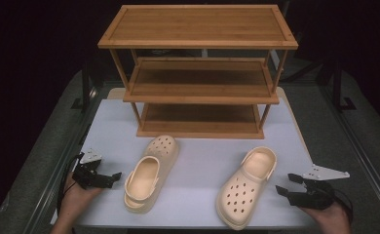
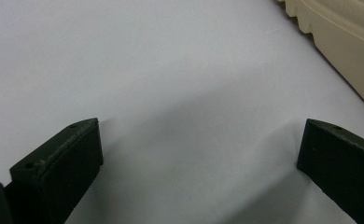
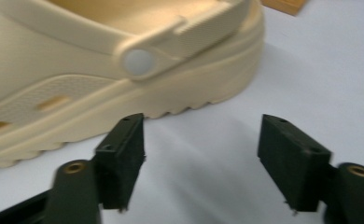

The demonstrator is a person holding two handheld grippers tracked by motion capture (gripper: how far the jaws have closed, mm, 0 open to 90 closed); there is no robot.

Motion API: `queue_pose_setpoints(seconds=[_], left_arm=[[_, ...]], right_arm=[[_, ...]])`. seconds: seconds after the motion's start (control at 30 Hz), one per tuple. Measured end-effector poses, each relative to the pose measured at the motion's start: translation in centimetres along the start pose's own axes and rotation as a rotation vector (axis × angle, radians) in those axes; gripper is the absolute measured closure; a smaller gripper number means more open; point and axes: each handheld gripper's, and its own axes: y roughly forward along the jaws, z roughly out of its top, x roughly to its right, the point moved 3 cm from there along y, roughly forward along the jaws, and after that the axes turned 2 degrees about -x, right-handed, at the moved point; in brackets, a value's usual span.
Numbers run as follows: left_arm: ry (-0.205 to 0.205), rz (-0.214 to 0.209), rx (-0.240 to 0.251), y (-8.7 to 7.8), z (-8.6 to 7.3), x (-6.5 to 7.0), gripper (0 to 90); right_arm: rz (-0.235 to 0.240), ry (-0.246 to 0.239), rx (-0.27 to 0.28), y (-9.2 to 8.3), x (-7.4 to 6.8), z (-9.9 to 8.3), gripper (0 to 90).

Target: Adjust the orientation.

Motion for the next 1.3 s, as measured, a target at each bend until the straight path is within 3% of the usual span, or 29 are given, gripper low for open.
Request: queue_pose_setpoints(seconds=[0.1,0.3,0.47,0.6,1.3], left_arm=[[-0.001,0.0,-0.001,0.0,0.0,0.0,0.0],[0.0,0.001,0.0,0.0,0.0,0.0,0.0],[-0.001,0.0,0.0,0.0,0.0,0.0,0.0],[-0.001,0.0,-0.001,0.0,0.0,0.0,0.0],[-0.001,-0.001,-0.002,0.0,0.0,0.0,0.0]], right_arm=[[0.06,-0.03,0.005,-0.4,-0.9,0.0,58.0],[0.172,-0.067,0.001,-0.5,-2.6,0.4,89.0],[0.277,-0.096,-0.008,-0.1,-3.8,0.6,89.8],[0.313,-0.118,-0.01,0.5,-4.7,0.9,89.9],[0.334,-0.161,-0.006,2.4,-5.7,2.3,89.9]])
